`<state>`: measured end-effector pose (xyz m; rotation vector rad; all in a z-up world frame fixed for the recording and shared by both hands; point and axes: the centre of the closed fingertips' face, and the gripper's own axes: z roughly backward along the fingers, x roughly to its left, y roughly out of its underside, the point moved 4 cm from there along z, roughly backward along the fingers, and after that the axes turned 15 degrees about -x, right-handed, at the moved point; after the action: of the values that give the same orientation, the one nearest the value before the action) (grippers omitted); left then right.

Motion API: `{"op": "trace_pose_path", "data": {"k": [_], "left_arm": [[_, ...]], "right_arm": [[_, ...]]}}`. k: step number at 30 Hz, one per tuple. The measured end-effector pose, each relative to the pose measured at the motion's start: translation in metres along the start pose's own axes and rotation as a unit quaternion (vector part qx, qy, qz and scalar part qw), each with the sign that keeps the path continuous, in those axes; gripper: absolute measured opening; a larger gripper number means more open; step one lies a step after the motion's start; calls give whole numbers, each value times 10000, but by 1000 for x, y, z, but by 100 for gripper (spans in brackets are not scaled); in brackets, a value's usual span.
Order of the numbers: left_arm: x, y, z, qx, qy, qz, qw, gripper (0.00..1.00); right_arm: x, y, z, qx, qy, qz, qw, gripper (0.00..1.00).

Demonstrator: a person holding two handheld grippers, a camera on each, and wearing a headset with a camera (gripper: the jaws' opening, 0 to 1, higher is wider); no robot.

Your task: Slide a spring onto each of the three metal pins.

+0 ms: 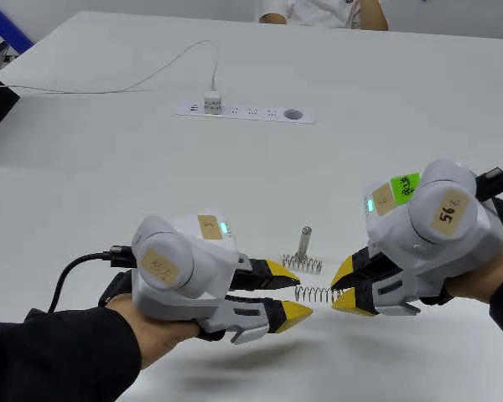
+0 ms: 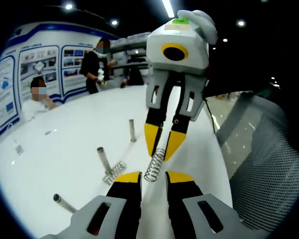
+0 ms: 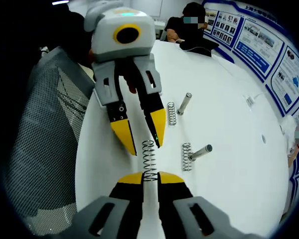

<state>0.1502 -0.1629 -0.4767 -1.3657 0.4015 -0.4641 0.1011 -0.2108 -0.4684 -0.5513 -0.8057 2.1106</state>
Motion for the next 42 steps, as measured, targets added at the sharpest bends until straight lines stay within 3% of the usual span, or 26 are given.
{"op": "trace_pose_path", "data": {"k": [10,19,34,42], "left_arm": [[-1,3,0,74,43,-142,9999,13],[0,4,1,131,38,-214,9997,13],[-4,5,0,157,111,-291,9994,11],[-6,2,-1,85,145,-315,9994,11]], "right_arm": [[3,-4,1,-10,-65,54,10000,11],[3,-22,10,-322,-65,-43,9995,11],[7,-52,7,-680,-84,74,9976,12],[8,-52,6,-724,-94,-42,9973,14]]}}
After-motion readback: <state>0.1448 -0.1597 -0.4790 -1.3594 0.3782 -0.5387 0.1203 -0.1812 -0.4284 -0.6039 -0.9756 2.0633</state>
